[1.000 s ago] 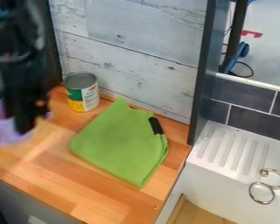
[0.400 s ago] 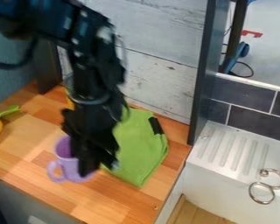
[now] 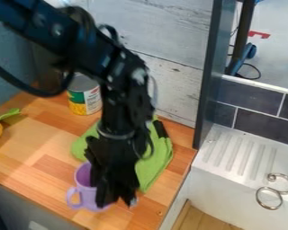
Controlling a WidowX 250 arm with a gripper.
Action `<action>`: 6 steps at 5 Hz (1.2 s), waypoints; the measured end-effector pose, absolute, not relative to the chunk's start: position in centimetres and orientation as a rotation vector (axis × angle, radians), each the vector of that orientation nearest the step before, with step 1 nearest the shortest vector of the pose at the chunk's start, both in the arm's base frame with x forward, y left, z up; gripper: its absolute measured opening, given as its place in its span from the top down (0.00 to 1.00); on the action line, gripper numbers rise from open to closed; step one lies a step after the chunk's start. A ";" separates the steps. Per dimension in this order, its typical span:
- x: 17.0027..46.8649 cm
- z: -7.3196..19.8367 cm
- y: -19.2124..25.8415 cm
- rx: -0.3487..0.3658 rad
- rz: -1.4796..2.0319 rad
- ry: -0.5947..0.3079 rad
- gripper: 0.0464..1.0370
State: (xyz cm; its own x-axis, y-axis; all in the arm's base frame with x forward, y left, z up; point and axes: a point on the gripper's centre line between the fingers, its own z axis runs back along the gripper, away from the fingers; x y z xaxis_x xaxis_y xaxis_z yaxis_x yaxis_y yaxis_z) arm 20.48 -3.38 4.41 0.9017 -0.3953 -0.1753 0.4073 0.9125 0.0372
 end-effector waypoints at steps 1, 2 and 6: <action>20.5 4.0 -3.5 0.075 -0.424 0.142 0.95; 20.2 2.8 -3.9 0.042 -0.460 0.164 0.95; 19.6 2.1 -4.2 -0.055 -0.522 0.127 0.72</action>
